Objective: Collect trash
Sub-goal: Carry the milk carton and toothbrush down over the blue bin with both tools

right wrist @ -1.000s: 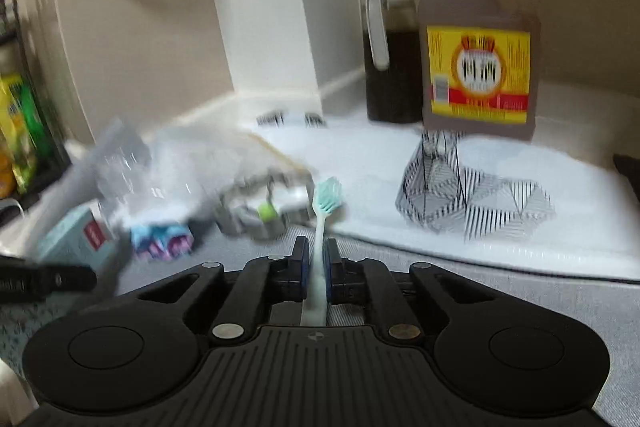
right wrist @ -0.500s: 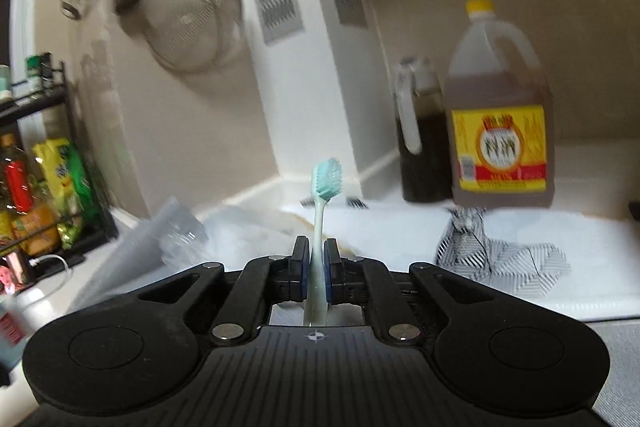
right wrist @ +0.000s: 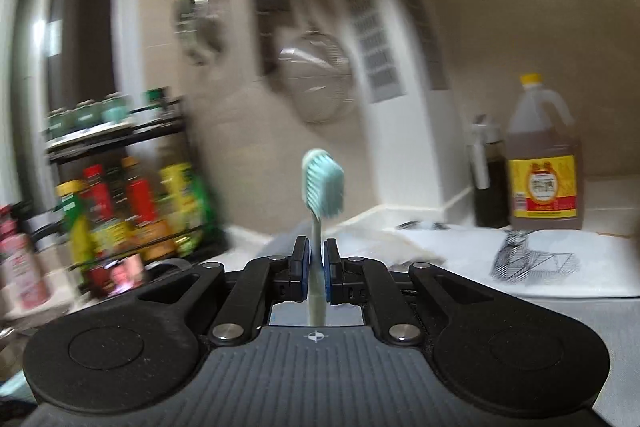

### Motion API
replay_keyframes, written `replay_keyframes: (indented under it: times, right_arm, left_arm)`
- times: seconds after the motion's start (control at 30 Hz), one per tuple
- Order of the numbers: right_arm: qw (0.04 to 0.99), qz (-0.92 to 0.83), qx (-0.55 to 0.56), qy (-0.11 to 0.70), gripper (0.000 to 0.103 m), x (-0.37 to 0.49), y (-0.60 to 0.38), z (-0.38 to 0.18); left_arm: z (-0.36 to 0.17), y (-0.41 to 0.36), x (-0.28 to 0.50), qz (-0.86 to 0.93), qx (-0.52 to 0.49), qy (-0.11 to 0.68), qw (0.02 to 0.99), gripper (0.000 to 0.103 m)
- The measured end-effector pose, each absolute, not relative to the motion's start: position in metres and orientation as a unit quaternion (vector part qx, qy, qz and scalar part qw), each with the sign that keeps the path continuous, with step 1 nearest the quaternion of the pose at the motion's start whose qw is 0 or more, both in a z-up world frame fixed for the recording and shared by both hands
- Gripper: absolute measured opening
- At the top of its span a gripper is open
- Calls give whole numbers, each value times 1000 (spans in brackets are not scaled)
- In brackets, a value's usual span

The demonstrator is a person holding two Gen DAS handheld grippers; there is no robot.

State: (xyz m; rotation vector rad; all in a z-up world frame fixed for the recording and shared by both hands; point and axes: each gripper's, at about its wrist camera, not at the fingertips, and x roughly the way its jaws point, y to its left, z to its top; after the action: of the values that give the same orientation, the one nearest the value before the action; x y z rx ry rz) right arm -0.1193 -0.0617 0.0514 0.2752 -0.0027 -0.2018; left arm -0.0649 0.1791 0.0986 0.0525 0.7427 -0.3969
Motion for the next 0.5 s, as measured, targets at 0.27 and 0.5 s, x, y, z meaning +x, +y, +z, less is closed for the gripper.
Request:
replay_keyframes:
  times: [0.27, 0.5]
  right_arm:
    - [994, -39, 82, 55, 8, -169, 23, 38]
    - [989, -7, 73, 130, 8, -190, 72, 6]
  left_arm:
    - [59, 200, -103, -190, 17, 392, 900, 32]
    - [38, 211, -129, -198, 7, 405, 893, 32]
